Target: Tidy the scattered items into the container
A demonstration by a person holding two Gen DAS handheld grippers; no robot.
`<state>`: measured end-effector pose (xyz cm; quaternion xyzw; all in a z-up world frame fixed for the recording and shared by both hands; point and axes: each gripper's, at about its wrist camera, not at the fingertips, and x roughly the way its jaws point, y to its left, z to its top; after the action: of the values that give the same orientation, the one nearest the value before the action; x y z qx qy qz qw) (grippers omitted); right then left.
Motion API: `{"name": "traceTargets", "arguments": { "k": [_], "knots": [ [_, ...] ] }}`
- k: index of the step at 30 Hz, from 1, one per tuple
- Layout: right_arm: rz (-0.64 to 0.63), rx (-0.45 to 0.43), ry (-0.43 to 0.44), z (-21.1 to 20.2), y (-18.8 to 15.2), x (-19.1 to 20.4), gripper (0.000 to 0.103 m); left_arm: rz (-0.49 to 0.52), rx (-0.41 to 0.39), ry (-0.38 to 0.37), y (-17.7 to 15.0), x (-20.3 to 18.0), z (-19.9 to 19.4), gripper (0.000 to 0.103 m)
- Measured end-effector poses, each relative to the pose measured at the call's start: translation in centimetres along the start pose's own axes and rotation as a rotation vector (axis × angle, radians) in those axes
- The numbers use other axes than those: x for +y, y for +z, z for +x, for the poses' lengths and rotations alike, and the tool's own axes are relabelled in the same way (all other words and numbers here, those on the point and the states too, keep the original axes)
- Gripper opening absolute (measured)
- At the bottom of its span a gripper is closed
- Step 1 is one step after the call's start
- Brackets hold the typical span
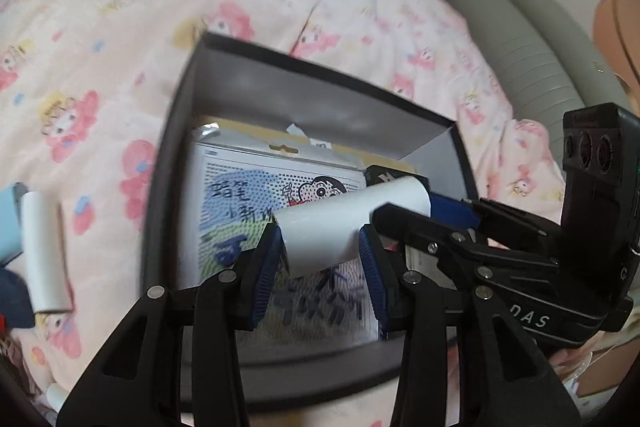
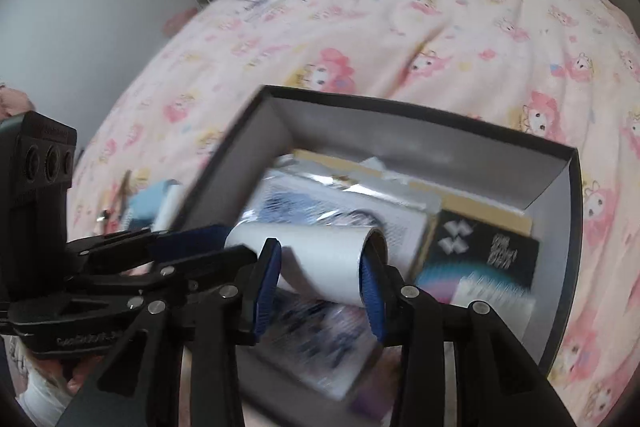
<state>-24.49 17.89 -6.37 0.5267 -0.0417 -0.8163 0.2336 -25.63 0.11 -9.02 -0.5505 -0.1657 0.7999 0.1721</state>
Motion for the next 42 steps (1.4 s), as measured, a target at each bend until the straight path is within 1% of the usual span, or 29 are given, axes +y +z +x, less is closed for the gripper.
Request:
{"name": "traceTargets", "arguments": {
  "k": [4, 7, 10, 12, 14, 17, 19, 23, 25, 26, 28, 30, 33, 34, 37, 38, 40, 41, 42],
  "knots": [
    [0.040, 0.052, 0.022, 2.4, 2.0, -2.2, 0.036, -0.057, 0.076, 0.011, 1.9, 0.7, 2.3, 0.040],
    [0.057, 0.077, 0.028, 3.6, 3.3, -3.2, 0.036, -0.054, 0.085, 0.011, 3.3, 1.0, 3.3, 0.040],
    [0.096, 0.070, 0.046, 4.2, 4.5, -4.4, 0.036, -0.056, 0.078, 0.013, 4.8, 1.0, 4.1, 0.040],
    [0.121, 0.042, 0.067, 4.0, 4.5, -5.3, 0.036, -0.049, 0.066, 0.016, 5.6, 0.9, 4.6, 0.040],
    [0.140, 0.030, 0.100, 4.0, 3.9, -6.1, 0.036, -0.041, 0.060, 0.023, 6.4, 0.9, 5.1, 0.041],
    [0.174, 0.009, 0.130, 4.0, 3.4, -7.1, 0.036, -0.012, 0.028, 0.062, 6.9, 0.6, 5.4, 0.043],
    [0.159, -0.026, 0.105, 3.7, 3.6, -6.9, 0.036, -0.009, -0.009, 0.097, 6.9, 0.6, 5.1, 0.042],
    [0.091, -0.120, 0.051, 2.0, 4.0, -5.7, 0.036, -0.020, -0.078, 0.102, 6.4, 0.9, 3.4, 0.041],
    [0.074, -0.150, 0.036, 1.0, 3.9, -5.5, 0.036, -0.012, -0.107, 0.121, 6.2, 0.6, 2.8, 0.041],
    [0.077, -0.156, 0.024, 0.6, 3.7, -5.5, 0.036, -0.008, -0.108, 0.117, 6.1, 0.4, 2.6, 0.041],
    [0.097, -0.148, 0.006, 0.5, 3.4, -6.0, 0.036, 0.002, -0.093, 0.093, 5.8, -0.4, 2.7, 0.041],
    [0.131, -0.129, -0.013, 0.6, 3.1, -6.8, 0.036, 0.020, -0.073, 0.093, 5.3, -1.5, 3.2, 0.041],
    [0.152, -0.105, -0.020, 1.0, 3.1, -7.4, 0.036, 0.043, -0.043, 0.142, 5.2, -2.9, 4.6, 0.040],
    [0.152, -0.098, -0.025, 1.2, 3.1, -7.4, 0.036, 0.034, -0.033, 0.162, 5.3, -2.9, 5.2, 0.038],
    [0.156, -0.081, -0.044, 2.0, 3.4, -7.6, 0.036, -0.022, -0.034, 0.224, 5.8, -2.0, 6.0, 0.037],
    [0.160, -0.069, -0.048, 2.5, 3.6, -7.8, 0.036, -0.040, -0.037, 0.231, 5.9, -1.7, 6.1, 0.037],
    [0.176, -0.017, -0.046, 4.0, 4.1, -8.0, 0.036, -0.069, -0.036, 0.240, 6.0, -1.0, 6.1, 0.037],
    [0.180, 0.025, -0.030, 5.1, 4.4, -8.1, 0.036, -0.075, -0.035, 0.252, 6.0, -0.8, 6.0, 0.033],
    [0.190, 0.057, -0.001, 5.9, 4.6, -8.2, 0.036, -0.078, -0.035, 0.273, 6.0, -0.5, 6.0, 0.032]
  ]
}}
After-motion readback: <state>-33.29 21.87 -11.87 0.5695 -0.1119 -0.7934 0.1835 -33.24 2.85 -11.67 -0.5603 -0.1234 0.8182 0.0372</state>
